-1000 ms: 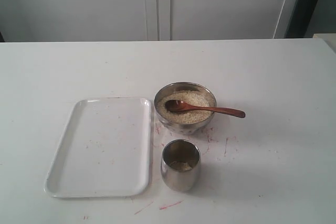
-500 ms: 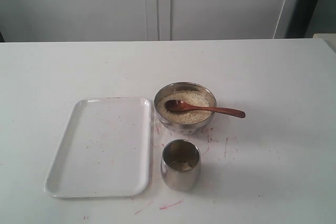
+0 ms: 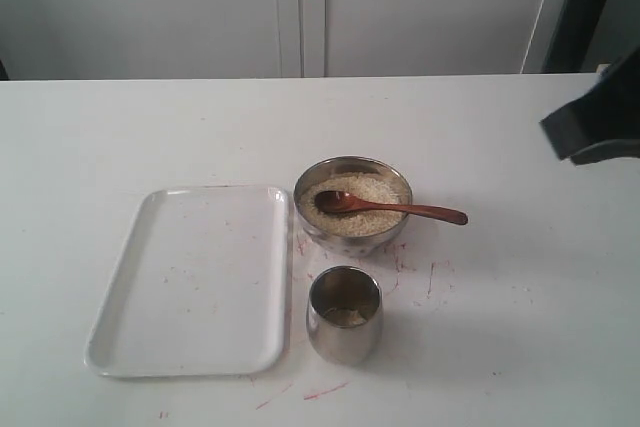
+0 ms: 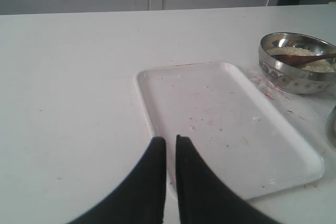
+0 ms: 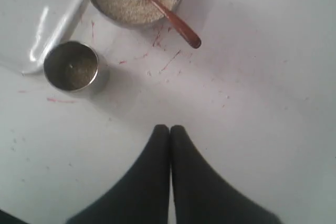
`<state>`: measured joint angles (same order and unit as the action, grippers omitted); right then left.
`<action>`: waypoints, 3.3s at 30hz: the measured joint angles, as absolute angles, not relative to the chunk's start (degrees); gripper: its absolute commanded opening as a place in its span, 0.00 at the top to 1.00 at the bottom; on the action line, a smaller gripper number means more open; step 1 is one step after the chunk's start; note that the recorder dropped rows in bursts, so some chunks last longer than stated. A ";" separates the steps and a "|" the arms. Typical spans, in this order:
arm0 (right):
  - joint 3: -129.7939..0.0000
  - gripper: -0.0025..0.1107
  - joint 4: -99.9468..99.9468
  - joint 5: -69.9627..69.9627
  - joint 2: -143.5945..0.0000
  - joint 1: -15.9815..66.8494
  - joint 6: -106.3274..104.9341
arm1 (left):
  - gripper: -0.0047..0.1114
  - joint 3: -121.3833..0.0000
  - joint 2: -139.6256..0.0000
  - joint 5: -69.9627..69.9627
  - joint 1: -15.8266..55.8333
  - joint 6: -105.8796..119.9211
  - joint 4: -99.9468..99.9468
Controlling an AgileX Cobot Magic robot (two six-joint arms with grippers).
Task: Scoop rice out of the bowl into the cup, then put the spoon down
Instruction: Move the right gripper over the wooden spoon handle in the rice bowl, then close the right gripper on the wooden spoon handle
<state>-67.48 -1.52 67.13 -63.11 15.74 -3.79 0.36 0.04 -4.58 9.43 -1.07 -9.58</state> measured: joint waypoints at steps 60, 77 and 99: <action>-74.24 0.48 16.40 54.56 -103.80 24.32 -18.56 | 0.84 0.36 0.04 -4.58 9.43 -1.07 -9.58; -74.24 0.48 3.85 51.94 -104.45 16.32 -26.92 | 0.84 0.36 0.04 -4.58 9.43 -1.07 -9.58; -74.24 0.51 3.47 47.75 -108.27 16.32 -27.52 | 0.84 0.36 0.04 -4.58 9.43 -1.07 -9.58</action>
